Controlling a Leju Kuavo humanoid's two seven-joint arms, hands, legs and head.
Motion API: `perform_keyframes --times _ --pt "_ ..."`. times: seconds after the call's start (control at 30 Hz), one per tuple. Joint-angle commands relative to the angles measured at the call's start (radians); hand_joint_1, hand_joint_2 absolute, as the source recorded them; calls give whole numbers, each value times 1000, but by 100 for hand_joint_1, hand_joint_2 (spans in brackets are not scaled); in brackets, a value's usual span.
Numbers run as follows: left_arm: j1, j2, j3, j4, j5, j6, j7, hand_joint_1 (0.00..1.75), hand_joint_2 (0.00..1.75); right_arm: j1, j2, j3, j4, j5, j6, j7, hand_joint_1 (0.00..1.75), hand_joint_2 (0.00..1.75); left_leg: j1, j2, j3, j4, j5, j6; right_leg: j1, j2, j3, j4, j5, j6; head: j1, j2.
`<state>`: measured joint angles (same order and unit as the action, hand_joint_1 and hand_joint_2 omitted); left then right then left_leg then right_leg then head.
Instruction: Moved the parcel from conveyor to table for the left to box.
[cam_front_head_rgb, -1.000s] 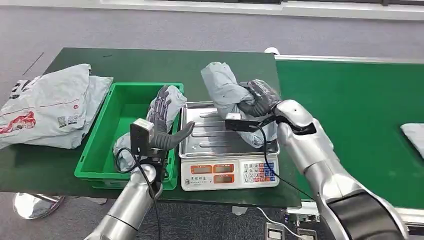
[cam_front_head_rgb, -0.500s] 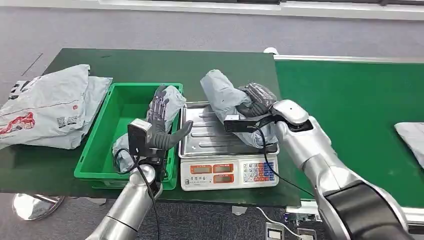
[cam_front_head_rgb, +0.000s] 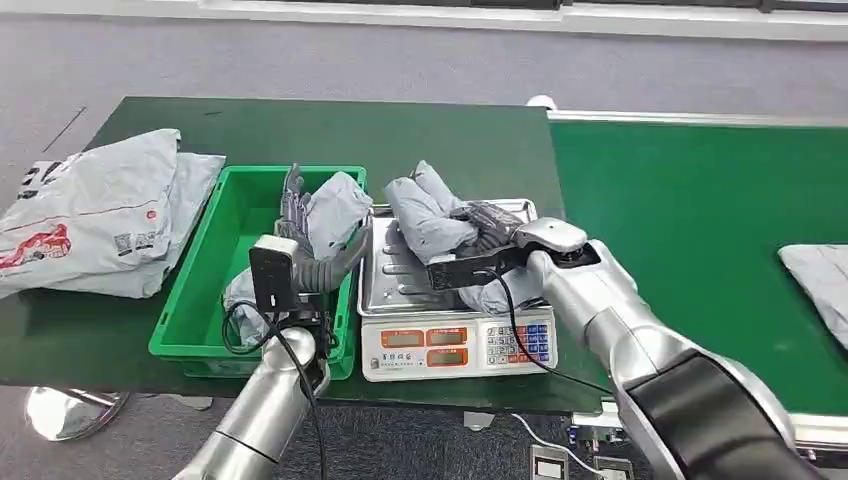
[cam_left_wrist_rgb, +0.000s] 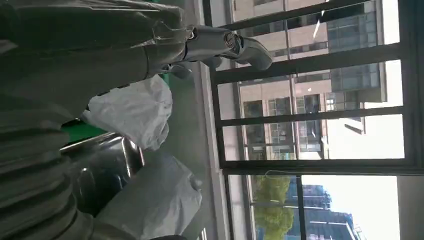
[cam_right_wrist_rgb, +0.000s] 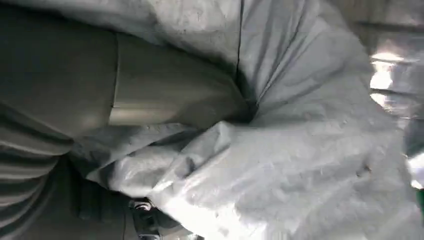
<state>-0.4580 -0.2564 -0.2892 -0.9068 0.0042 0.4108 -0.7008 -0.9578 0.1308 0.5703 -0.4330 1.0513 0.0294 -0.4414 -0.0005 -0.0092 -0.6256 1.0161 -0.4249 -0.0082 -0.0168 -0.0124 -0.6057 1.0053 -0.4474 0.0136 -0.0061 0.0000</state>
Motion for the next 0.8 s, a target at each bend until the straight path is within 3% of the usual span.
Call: perform_keyframes --times 0.03,0.3,0.33,0.63,0.73,0.77,0.8 --pt "-56 15 -43 78 5 -37 3 0 175 9 -15 -17 82 -160 69 -146 108 175 1 0 3 -1 0 0 1 0 3 -2 0 -1 0 0" --pt "-56 15 -43 78 5 -37 3 0 175 9 -15 -17 82 -160 69 -146 108 175 1 2 3 -1 0 0 1 2 3 -2 0 -1 0 0" --pt "-53 16 -41 74 6 -35 3 0 175 12 -25 -35 71 -179 23 -126 0 175 1 2 2 -1 0 0 1 3 2 -1 0 0 0 0" --pt "-62 18 -42 89 7 -49 3 0 175 48 -59 -139 31 -326 -46 -173 0 175 1 1 4 -1 0 0 1 1 4 -2 0 -1 0 0" --pt "-65 16 -40 94 6 -38 3 0 175 57 -64 -189 -16 -387 -185 -186 0 175 1 1 3 -1 0 0 1 2 3 -2 1 0 0 0" --pt "-64 16 -33 96 7 -23 3 0 175 90 -61 -291 -114 -524 -330 -257 0 0 1 2 3 0 0 0 1 2 3 -2 1 -1 0 0" --pt "-63 19 -32 96 6 -20 3 0 175 88 -87 -307 -160 -567 -335 -257 0 0 1 2 4 -1 0 -1 1 2 4 -2 1 -1 0 0"
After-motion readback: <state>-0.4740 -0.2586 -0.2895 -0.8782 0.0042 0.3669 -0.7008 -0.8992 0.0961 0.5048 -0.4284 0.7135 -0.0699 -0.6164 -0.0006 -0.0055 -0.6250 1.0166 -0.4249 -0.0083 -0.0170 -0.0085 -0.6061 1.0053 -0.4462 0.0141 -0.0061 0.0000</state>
